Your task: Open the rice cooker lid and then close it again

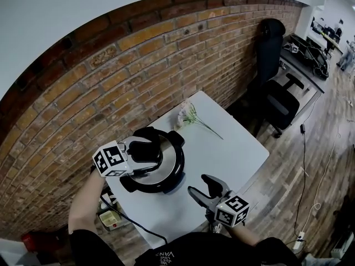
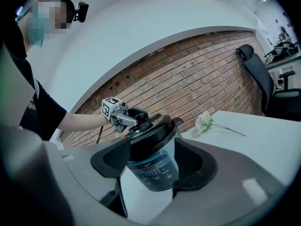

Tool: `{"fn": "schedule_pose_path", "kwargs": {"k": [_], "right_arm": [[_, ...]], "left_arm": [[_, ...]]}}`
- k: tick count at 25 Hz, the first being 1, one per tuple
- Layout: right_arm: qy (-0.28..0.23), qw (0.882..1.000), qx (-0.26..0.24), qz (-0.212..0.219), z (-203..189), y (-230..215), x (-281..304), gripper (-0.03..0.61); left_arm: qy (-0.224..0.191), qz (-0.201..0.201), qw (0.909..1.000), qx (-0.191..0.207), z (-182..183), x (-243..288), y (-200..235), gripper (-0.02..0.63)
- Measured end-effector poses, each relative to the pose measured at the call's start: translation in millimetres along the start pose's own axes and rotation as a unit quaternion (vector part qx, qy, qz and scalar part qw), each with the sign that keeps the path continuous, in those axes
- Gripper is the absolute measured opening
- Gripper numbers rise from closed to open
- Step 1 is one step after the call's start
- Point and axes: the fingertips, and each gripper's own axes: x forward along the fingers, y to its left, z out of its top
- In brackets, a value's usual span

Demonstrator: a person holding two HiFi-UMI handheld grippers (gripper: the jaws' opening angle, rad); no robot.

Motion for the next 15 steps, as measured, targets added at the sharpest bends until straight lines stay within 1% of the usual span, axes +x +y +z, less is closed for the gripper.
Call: {"fn": "schedule_pose_path", "kwargs": {"k": [4, 7, 9, 12, 15], "right_arm": [[-0.002, 1.000, -0.003, 0.002, 3.4, 1.4, -1.4, 0.291], [-0.008, 1.000, -0.005, 0.005, 8.4, 0.8, -5.9, 0.291], [-0.012, 1.000, -0.005, 0.009, 11.7, 1.6, -8.0, 0.291], [-0.019, 1.000, -0.005, 0.016, 16.3, 4.5, -11.4, 0.291], [-0.026, 0.999, -0.008, 0.024, 21.1, 7.8, -16.4, 0.290]], "left_arm": [[-0.002, 0.017, 0.9998, 0.007, 3.3, -6.9, -0.1, 0.279], [-0.012, 0.042, 0.9990, 0.005, 11.3, -16.1, 2.5, 0.279], [-0.026, 0.063, 0.9977, -0.002, 17.7, -25.3, 4.4, 0.279], [-0.065, 0.094, 0.9932, -0.023, 32.1, -42.9, 5.5, 0.278], [-0.122, 0.129, 0.9827, -0.053, 49.3, -64.5, 4.1, 0.279]]}}
